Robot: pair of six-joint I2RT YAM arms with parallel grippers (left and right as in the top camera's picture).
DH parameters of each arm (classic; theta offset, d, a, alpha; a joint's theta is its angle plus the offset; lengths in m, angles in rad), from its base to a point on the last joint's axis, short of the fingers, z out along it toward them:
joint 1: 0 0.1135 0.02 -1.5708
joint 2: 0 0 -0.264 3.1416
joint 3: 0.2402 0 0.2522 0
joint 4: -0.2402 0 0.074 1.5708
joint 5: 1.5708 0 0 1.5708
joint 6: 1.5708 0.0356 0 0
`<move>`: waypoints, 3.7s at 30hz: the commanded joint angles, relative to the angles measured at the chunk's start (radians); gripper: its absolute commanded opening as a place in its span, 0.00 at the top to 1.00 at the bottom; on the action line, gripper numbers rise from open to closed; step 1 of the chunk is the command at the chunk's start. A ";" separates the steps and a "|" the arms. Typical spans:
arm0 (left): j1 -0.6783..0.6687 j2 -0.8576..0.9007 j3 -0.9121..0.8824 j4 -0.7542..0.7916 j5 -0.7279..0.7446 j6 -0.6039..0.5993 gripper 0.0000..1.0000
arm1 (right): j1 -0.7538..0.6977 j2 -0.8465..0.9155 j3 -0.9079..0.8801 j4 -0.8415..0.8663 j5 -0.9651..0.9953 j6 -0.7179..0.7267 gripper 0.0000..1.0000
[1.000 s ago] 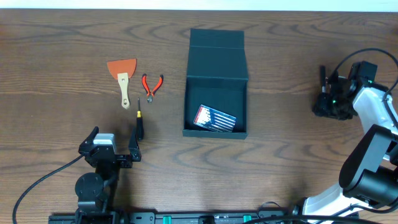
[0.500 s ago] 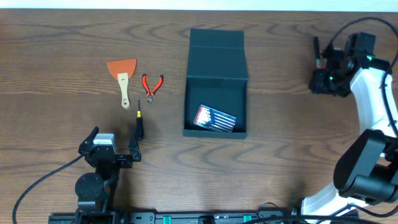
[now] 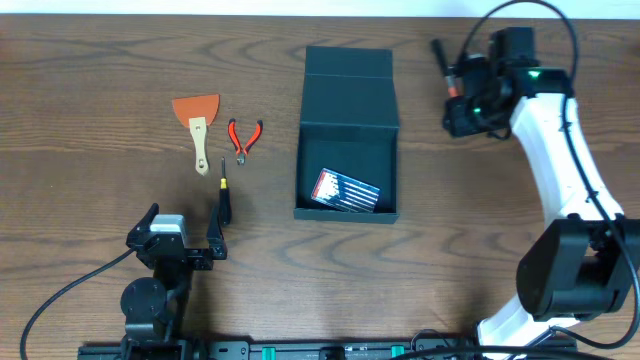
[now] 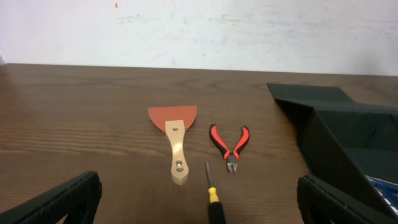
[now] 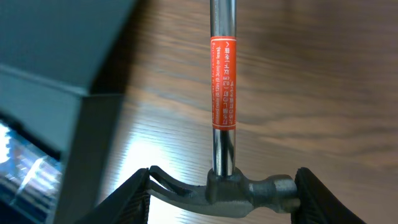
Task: Pack container
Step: 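Lift the hammer with the right gripper and carry it over the box, then lower the hammer into the box beside the screwdriver case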
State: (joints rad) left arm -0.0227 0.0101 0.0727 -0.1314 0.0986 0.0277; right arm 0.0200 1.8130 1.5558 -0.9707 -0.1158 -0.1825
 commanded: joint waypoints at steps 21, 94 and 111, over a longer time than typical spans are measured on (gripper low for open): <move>-0.003 -0.006 -0.006 0.000 0.006 0.014 0.01 | 0.366 -0.001 0.028 -0.088 -0.001 -0.137 0.92; -0.003 -0.006 -0.006 0.000 0.006 0.014 0.02 | 0.439 0.006 -0.221 -0.023 -0.024 -0.128 0.73; -0.003 -0.006 -0.006 0.000 0.006 0.014 0.02 | 0.439 0.006 -0.232 0.024 -0.024 -0.120 0.69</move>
State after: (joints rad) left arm -0.0227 0.0101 0.0727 -0.1314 0.0986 0.0277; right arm 0.4503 1.8133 1.3334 -0.9588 -0.1242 -0.3214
